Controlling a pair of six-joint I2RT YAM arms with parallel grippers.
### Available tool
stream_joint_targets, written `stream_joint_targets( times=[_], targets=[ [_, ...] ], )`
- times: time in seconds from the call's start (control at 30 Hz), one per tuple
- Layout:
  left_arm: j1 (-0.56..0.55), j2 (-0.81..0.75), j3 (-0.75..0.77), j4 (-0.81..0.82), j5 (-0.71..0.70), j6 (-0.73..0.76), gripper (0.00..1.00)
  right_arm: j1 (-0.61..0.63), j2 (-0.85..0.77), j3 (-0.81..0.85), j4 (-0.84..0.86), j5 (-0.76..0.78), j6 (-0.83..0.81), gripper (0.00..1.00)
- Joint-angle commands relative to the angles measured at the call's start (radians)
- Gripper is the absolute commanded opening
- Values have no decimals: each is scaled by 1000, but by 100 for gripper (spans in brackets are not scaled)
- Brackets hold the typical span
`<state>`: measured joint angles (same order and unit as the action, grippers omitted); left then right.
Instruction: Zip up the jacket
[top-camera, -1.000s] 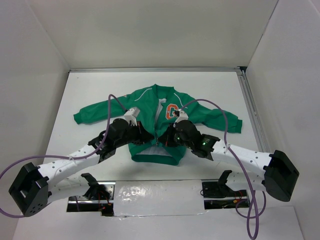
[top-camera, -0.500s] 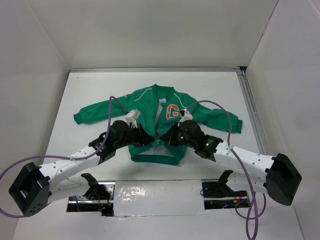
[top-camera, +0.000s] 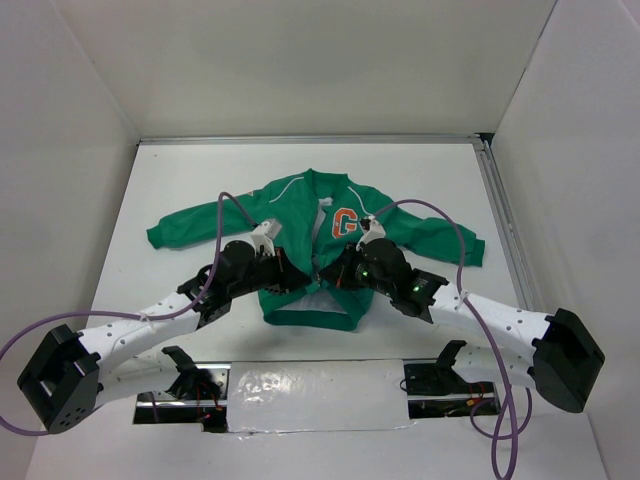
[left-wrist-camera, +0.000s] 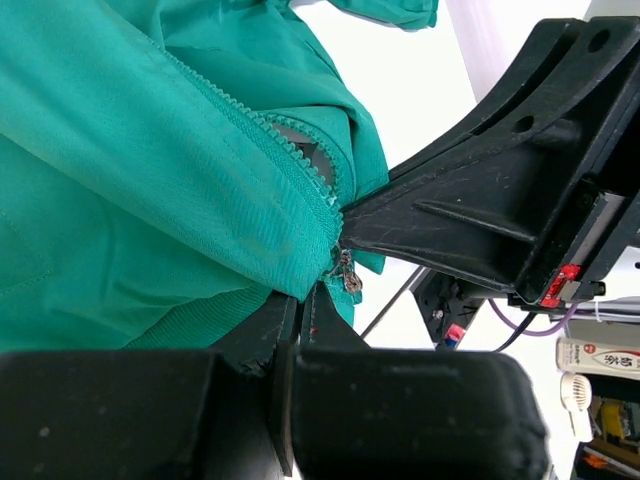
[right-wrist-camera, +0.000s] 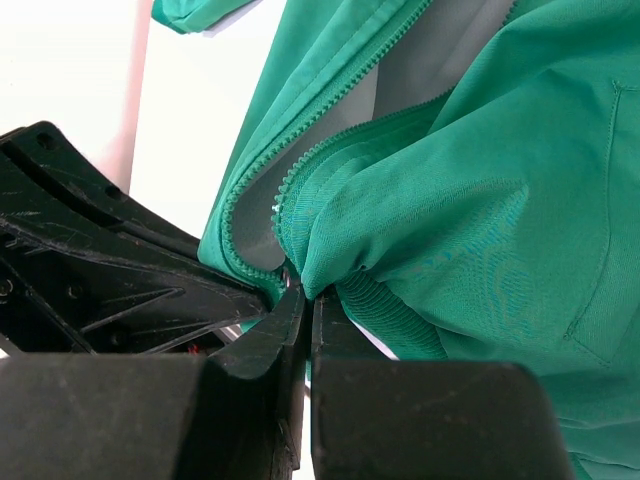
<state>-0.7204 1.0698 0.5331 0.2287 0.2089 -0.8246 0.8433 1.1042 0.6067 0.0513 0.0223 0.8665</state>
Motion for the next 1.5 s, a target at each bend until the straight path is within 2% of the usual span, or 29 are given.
stream_joint_targets(
  times=[0.0, 0.03, 0.13, 0.23, 0.3, 0.47, 0.6, 0.87, 0.93, 0.97, 1.0, 1.3, 1.47],
  targets=[
    [-5, 2, 33, 25, 37, -30, 10, -7, 8, 11, 81, -7, -3, 0],
    [-5, 5, 42, -6, 29, -34, 31, -4, 9, 13, 75, -8, -1, 0],
    [-5, 1, 50, -12, 24, -34, 63, -4, 14, 13, 73, -10, -3, 0],
    [-5, -10, 34, 18, 56, -34, 69, -4, 11, 13, 68, -9, -7, 0],
    [-4, -14, 27, 23, 81, -33, 68, 2, 9, 11, 74, -10, -9, 0],
    [-4, -4, 24, 35, 109, -31, 55, 5, 0, 4, 84, -5, -11, 0],
    [-4, 7, 19, 47, 115, -34, 38, 5, -6, 1, 87, -5, -11, 0],
    [-4, 27, 25, 64, 107, -37, 27, 14, -4, 2, 94, -16, -24, 0],
    [-4, 35, 24, 70, 109, -38, 16, 13, -1, 5, 96, -18, -24, 0],
    [-4, 38, 25, 69, 109, -38, 3, 14, -1, 7, 96, -18, -27, 0],
    [-4, 45, 27, 66, 109, -30, 0, 14, 2, 8, 97, -18, -27, 0],
    [-4, 2, -61, 94, 213, -28, 0, 1, 14, 39, 125, 71, 65, 0],
    [-8, 22, -90, 84, 286, -25, 0, -36, 42, 59, 199, 2, 106, 0]
  ],
)
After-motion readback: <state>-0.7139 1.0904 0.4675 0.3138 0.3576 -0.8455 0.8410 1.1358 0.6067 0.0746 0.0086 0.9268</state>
